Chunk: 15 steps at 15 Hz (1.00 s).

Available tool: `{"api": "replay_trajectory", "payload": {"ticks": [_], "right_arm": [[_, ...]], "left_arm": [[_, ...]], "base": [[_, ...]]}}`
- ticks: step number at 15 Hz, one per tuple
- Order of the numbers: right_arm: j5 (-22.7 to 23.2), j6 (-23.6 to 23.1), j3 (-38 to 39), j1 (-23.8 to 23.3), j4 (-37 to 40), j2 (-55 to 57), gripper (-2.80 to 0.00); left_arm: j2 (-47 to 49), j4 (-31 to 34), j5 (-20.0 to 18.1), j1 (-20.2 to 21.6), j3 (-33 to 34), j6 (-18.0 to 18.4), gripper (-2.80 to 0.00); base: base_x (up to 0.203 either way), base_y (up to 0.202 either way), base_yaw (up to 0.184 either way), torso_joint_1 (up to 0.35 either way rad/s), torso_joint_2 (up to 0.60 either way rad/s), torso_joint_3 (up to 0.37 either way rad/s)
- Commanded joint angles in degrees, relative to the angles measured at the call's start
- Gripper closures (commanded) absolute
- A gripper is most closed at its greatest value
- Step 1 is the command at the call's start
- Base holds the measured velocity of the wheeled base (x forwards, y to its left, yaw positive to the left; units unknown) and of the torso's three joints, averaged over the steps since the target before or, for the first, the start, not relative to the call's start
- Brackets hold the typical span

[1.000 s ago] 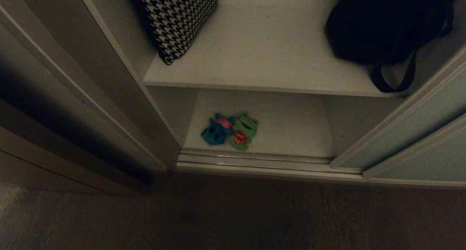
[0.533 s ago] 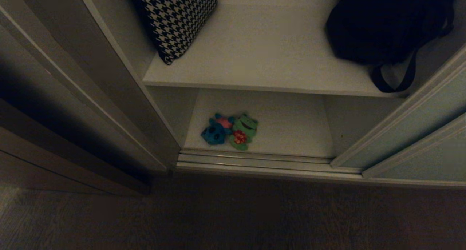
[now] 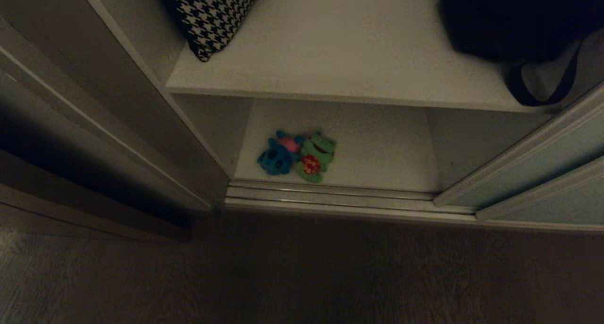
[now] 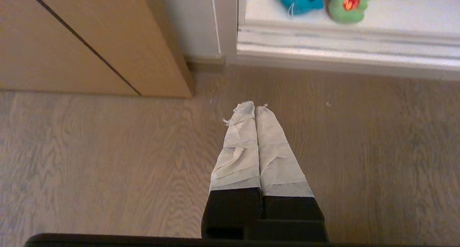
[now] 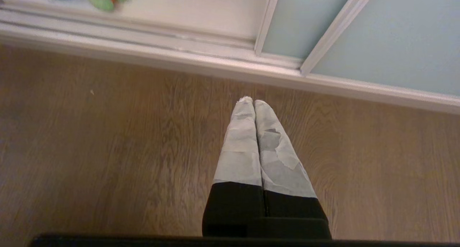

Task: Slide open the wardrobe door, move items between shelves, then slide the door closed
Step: Open the door

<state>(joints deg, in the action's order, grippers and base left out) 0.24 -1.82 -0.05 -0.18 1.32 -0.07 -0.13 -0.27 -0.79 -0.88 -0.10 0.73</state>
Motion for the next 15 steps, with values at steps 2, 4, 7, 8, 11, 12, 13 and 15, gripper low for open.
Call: {"api": "replay_trajectory", "payload": {"ticks": [2, 4, 7, 8, 11, 12, 13, 15], "right_arm": [[0.02, -0.03, -0.04, 0.01, 0.00, -0.01, 0.00], [0.02, -0.03, -0.01, 0.01, 0.00, -0.01, 0.00], [0.02, -0.03, -0.04, 0.01, 0.00, -0.01, 0.00], [0.02, -0.03, 0.01, 0.01, 0.00, -0.01, 0.00], [0.02, -0.03, 0.05, 0.01, 0.00, -0.01, 0.00], [0.02, -0.03, -0.04, 0.01, 0.00, -0.01, 0.00], [0.02, -0.03, -0.03, 0.01, 0.00, -0.01, 0.00], [0.02, -0.03, -0.02, 0.01, 0.00, -0.01, 0.00]], "left_arm": [[0.05, 0.09, 0.00, 0.00, -0.08, 0.06, 0.00], [0.11, 0.09, 0.00, 0.00, -0.08, 0.06, 0.00], [0.05, 0.09, 0.00, 0.00, -0.08, 0.06, 0.00], [0.05, 0.09, 0.00, 0.00, -0.08, 0.06, 0.00], [0.05, 0.09, 0.00, 0.00, -0.08, 0.06, 0.00], [0.05, 0.09, 0.00, 0.00, -0.08, 0.06, 0.00], [0.05, 0.09, 0.00, 0.00, -0.08, -0.03, 0.00], [0.05, -0.26, 0.00, 0.00, 0.03, -0.03, 0.00]], "base": [[0.000, 0.000, 0.000, 0.001, 0.00, -0.200], [0.000, 0.000, 0.000, 0.006, 0.00, -0.203], [0.000, 0.000, 0.000, 0.002, 0.00, -0.200], [0.000, 0.000, 0.000, 0.002, 0.00, -0.189], [0.000, 0.000, 0.000, 0.004, 0.00, -0.200], [0.000, 0.000, 0.000, -0.002, 0.00, -0.189], [0.000, 0.000, 0.000, 0.006, 0.00, -0.201], [0.000, 0.000, 0.000, 0.001, 0.00, -0.196]]}}
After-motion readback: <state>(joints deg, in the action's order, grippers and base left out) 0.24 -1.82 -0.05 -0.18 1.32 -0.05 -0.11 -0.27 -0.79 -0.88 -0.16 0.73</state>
